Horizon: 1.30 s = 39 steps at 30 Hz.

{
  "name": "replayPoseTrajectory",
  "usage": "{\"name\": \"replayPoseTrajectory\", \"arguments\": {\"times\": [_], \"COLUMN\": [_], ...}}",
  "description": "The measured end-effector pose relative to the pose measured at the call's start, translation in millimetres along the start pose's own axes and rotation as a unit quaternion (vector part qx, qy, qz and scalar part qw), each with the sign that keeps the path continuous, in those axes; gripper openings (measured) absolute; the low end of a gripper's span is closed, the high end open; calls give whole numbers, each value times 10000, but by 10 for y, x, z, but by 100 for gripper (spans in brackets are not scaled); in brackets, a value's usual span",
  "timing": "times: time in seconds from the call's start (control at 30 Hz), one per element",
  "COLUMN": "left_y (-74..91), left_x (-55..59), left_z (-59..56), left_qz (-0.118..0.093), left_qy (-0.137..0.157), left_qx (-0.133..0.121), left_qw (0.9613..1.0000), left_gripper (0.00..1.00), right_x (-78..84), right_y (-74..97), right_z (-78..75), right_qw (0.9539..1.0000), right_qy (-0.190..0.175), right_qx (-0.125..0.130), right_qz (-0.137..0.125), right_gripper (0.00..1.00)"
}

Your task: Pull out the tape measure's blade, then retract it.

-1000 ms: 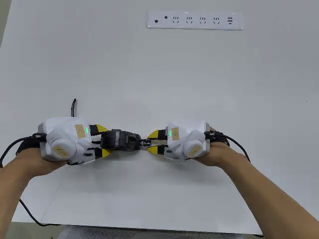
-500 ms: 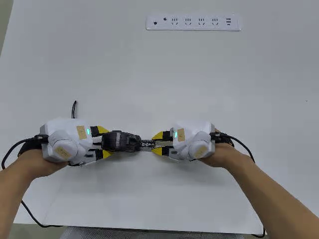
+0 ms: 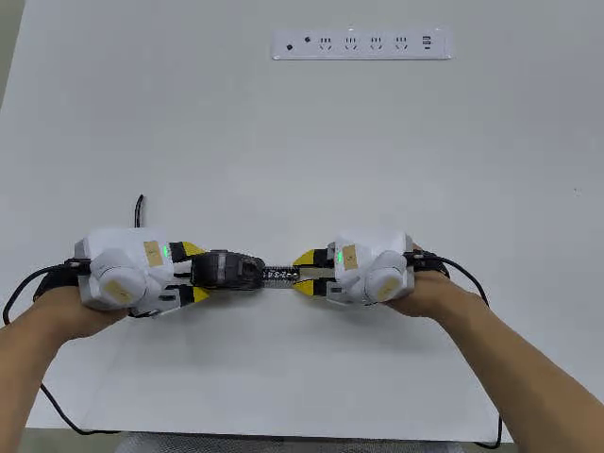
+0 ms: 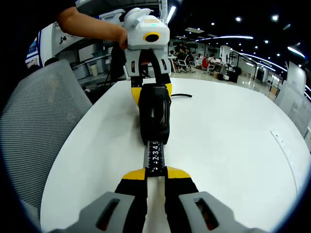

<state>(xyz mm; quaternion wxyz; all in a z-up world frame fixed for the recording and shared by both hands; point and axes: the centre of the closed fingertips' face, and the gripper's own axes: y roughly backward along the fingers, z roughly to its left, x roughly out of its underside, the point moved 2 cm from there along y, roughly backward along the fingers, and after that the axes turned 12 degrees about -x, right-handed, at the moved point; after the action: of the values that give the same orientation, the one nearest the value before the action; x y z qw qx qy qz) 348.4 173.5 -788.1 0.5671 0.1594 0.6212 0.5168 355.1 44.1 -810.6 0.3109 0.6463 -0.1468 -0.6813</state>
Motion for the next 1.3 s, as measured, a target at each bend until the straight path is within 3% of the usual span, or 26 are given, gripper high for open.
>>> {"name": "replayPoseTrajectory", "arguments": {"times": [1.3], "left_y": [16], "left_x": [-13], "left_z": [-10], "left_qz": [9], "left_qy": [73], "left_qx": [16], "left_qw": [10000], "left_gripper": [27], "right_x": [198], "right_y": [247], "right_z": [29], "right_qw": [9998], "right_qy": [170], "right_qx": [2], "right_qz": [93], "right_gripper": [11]}}
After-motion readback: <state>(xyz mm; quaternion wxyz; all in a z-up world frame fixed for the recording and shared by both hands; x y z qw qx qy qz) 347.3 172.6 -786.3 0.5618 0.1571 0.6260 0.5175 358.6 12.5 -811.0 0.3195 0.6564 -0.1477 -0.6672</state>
